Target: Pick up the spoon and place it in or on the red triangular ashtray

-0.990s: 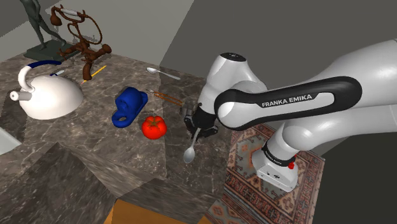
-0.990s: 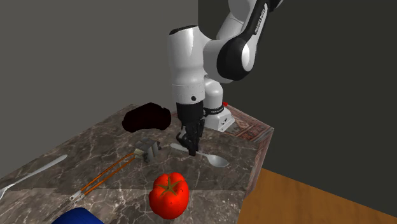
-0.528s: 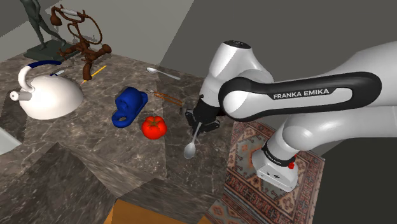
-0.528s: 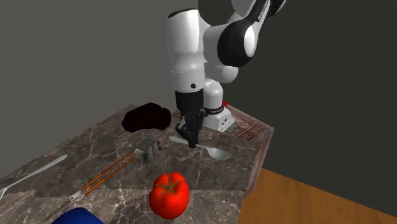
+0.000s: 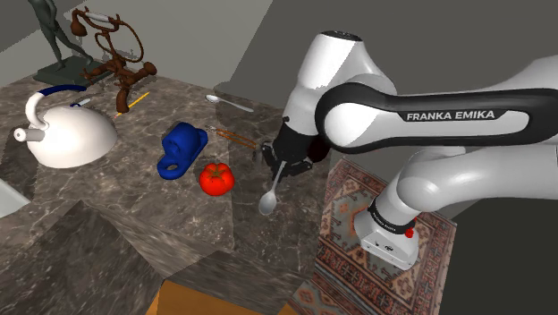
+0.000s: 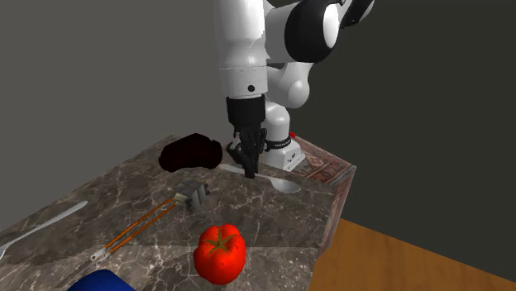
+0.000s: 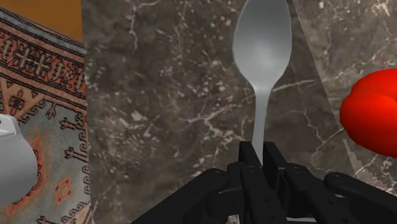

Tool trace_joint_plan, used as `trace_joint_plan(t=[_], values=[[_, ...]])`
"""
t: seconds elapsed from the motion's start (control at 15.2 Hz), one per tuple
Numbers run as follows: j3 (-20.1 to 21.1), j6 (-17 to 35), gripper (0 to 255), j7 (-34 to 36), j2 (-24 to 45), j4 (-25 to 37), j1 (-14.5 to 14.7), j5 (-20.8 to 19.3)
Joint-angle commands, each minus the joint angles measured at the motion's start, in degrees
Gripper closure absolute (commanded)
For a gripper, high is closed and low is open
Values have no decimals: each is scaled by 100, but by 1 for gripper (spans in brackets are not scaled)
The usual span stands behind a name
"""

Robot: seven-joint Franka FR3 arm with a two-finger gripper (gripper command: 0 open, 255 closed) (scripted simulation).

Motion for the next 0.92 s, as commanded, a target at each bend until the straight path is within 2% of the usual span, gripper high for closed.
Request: trace_joint_plan(t=[0.0,0.46,0.86], values=[[-90,-175,255,29,-77,93,-16,-84],[-326,-684,255,142,-244,441,-67,-322],[-1224,-917,255,-727,-458,125,-416,-855]])
